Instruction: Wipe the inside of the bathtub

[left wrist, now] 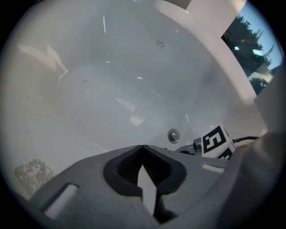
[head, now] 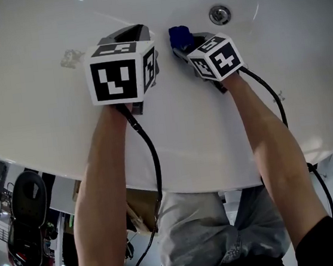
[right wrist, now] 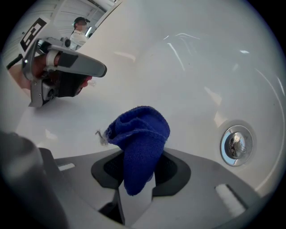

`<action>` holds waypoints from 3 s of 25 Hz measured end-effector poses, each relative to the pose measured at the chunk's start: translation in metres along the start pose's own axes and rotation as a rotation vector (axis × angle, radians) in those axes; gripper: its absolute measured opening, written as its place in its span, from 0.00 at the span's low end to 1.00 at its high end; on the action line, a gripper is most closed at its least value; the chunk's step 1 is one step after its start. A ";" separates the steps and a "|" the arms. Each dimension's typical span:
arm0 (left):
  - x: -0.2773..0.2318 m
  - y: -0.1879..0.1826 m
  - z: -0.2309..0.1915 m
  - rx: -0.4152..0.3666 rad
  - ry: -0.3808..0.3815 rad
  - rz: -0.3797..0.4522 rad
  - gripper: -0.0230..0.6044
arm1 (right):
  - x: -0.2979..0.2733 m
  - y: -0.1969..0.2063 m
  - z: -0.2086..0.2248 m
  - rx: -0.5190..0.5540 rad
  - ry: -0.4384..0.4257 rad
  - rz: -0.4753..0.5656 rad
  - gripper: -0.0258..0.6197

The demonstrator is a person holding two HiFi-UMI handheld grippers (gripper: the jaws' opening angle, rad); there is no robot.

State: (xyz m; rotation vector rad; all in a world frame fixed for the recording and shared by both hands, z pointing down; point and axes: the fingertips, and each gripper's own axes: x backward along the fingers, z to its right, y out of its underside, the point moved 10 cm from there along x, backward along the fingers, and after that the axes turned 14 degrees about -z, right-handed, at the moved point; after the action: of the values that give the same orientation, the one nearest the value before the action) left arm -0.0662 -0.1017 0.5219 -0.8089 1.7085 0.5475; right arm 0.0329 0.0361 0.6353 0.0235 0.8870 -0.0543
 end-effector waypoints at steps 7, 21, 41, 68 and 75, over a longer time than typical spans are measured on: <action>0.002 -0.003 0.005 -0.007 0.007 -0.011 0.04 | -0.005 0.012 -0.007 -0.047 -0.137 -0.071 0.26; 0.012 0.016 0.037 -0.048 0.026 -0.049 0.04 | 0.020 0.027 -0.048 0.094 -0.294 -0.171 0.25; 0.049 0.038 0.059 0.007 0.000 -0.040 0.04 | 0.092 0.059 -0.134 0.237 -0.456 -0.172 0.25; 0.049 0.148 0.022 0.032 -0.068 -0.059 0.04 | 0.069 0.096 -0.257 0.414 -0.782 -0.146 0.25; 0.047 0.150 0.018 0.093 -0.070 -0.049 0.04 | 0.080 0.087 -0.231 0.391 -0.710 -0.110 0.25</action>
State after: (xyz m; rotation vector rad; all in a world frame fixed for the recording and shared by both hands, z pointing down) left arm -0.1745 -0.0008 0.4648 -0.7547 1.6334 0.4548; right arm -0.0910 0.1304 0.4272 0.3027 0.1564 -0.3181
